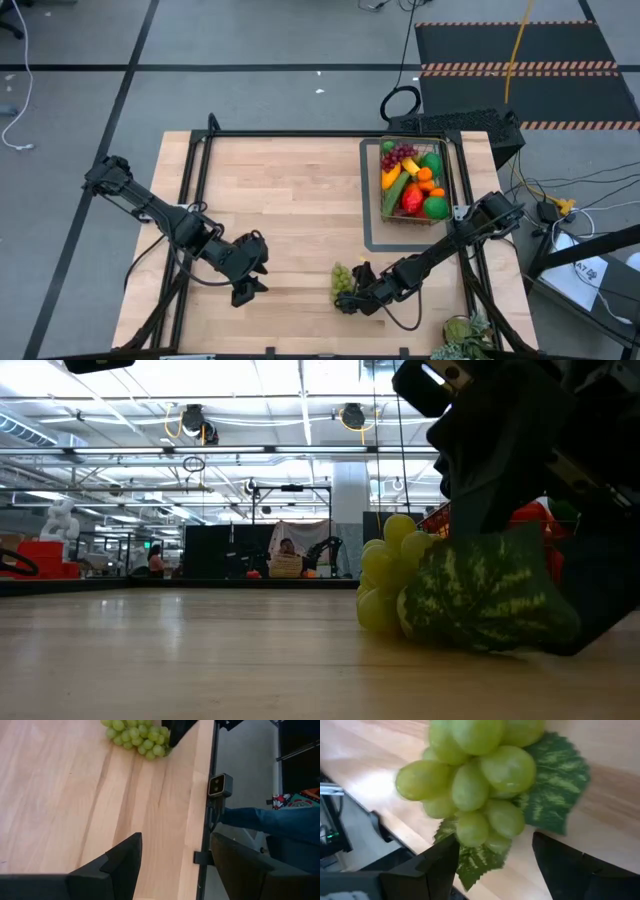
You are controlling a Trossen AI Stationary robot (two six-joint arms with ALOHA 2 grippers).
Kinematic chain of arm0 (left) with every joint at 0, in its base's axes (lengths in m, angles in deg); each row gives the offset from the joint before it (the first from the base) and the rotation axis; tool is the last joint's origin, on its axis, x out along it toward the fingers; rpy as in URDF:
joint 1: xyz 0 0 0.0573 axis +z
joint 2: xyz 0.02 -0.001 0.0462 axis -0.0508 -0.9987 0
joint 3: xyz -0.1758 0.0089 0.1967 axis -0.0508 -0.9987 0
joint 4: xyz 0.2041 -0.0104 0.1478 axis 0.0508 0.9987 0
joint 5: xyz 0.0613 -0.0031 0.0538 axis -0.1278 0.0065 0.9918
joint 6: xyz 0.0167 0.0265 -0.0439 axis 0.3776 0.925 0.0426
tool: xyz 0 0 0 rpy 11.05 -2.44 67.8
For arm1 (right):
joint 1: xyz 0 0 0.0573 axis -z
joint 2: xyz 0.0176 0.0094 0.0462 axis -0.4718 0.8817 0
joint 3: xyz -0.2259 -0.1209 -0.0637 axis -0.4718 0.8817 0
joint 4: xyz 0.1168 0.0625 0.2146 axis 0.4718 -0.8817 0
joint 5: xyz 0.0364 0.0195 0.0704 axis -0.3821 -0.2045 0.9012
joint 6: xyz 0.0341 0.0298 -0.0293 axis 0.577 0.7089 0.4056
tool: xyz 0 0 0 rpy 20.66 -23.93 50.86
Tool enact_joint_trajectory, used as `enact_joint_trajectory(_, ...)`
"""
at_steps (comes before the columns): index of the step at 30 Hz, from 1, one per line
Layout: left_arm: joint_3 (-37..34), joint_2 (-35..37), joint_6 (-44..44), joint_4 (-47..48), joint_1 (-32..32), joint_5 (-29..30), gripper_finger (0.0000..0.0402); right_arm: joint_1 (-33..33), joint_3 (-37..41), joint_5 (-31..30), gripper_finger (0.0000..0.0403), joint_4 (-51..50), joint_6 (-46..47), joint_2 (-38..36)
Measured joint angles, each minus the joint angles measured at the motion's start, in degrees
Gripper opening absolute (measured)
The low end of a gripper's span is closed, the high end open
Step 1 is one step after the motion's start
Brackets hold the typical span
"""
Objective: Build produce basket
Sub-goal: Put the green grapes into the wire basket
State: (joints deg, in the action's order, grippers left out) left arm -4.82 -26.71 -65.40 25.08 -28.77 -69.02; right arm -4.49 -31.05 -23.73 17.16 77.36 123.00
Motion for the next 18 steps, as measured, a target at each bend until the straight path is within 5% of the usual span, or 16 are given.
enact_joint_trajectory(8, 0.0, 0.0, -0.7, -1.0, 0.6, 0.0, 0.0234, 1.0, 0.1, -6.6, 0.0251, 2.0, 0.7, 0.9)
enact_joint_trajectory(18, 0.0, 0.0, -0.7, -0.9, 0.5, 0.0, 0.0234, 2.7, 0.1, -7.4, 0.0228, 0.4, -0.6, 0.8)
